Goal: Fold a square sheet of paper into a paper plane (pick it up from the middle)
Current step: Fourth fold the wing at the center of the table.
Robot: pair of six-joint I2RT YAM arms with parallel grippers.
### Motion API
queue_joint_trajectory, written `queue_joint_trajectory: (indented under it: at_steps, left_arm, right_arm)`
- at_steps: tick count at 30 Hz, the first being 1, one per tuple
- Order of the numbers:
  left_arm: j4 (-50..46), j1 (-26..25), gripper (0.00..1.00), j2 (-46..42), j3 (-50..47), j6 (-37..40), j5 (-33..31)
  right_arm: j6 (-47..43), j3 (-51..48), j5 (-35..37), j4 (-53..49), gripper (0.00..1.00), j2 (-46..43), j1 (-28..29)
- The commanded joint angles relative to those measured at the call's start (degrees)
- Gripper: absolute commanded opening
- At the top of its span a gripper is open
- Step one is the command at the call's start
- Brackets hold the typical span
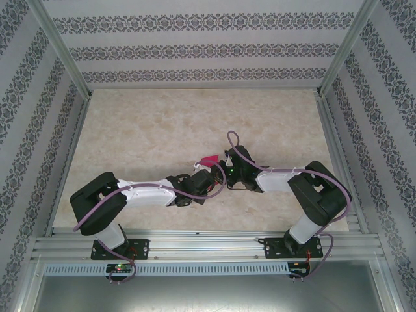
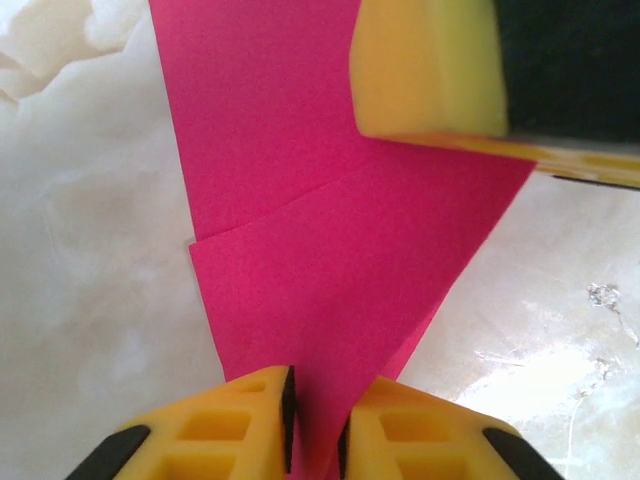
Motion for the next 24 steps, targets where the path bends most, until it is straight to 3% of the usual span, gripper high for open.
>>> queue_joint_trajectory:
  at_steps: [1, 7, 16, 20, 24]
  left_arm:
    - [0.8, -0.7, 0.17, 0.3, -0.8, -0.8, -1.4]
    - [3.3, 0.4, 0.09, -0.7, -1.9, -1.2, 0.9]
    - [18.7, 8.8, 0.07, -2.8, -8.8, -2.3, 22.9]
    - [26.2, 12.5, 0.07, -1.0, -11.4, -4.8, 32.1]
    - [31.0, 15.4, 0.07, 1.0, -12.7, -7.2, 38.7]
  right_arm:
    - [-0.6, 1.2, -0.2, -0.6, 0.17, -0.4, -0.5]
    - [-2.8, 0.9, 0.4, -3.6, 0.26, -4.1, -1.1]
    - [-10.4, -1.4, 5.6, -16.3, 0.47, -17.8, -4.5]
    - [-11.8, -2.1, 4.0, -16.4, 0.46, -19.0, -4.9]
    - [-11.9, -1.6, 1.5, -14.4, 0.34, -16.2, -4.1]
